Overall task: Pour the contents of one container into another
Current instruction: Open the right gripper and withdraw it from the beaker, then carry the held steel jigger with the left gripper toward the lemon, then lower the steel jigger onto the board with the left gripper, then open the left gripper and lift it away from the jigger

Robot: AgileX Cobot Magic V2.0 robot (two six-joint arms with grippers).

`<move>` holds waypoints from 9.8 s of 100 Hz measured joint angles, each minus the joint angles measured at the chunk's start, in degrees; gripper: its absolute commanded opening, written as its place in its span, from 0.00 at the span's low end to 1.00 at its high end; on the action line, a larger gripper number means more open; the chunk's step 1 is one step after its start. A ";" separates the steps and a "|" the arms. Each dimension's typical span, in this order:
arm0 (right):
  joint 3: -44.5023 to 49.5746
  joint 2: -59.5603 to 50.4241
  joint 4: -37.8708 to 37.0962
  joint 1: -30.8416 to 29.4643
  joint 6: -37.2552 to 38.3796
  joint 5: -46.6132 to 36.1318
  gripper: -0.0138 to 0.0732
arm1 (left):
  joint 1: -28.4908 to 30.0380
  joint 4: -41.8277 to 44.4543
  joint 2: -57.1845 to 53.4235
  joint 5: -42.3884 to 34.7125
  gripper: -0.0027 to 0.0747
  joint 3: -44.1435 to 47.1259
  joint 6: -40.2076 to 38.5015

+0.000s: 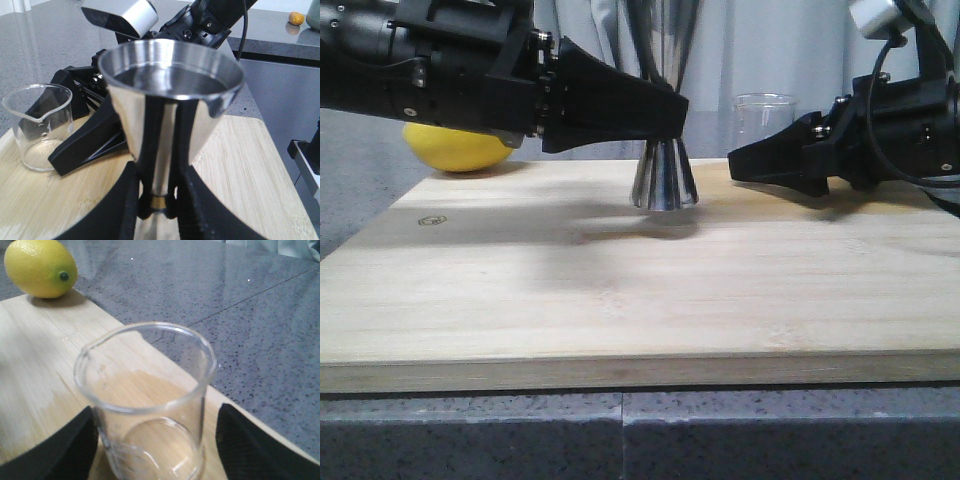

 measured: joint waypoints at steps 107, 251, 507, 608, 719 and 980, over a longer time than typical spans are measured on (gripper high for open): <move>0.10 -10.96 3.61 0.00 3.42 -2.69 0.85 | 0.00 0.00 0.00 0.00 0.04 0.00 0.00; 0.19 -34.43 4.54 0.00 7.01 -2.00 0.84 | 14.72 7.17 -3.02 0.04 0.04 0.00 -4.66; 0.21 -34.43 4.54 0.00 7.15 -0.71 0.84 | 10.24 4.70 0.17 0.02 0.04 1.31 0.75; 0.21 -34.43 4.54 0.00 7.15 -0.71 0.84 | 10.24 5.49 0.17 0.43 0.09 1.31 0.86; 0.21 -34.43 4.54 0.00 7.15 -0.71 0.84 | 10.24 6.98 0.17 0.51 0.53 1.31 -0.21; -5.12 -69.12 8.71 -0.07 7.28 69.11 0.68 | 36.71 10.33 -75.87 -55.33 0.63 18.60 -42.22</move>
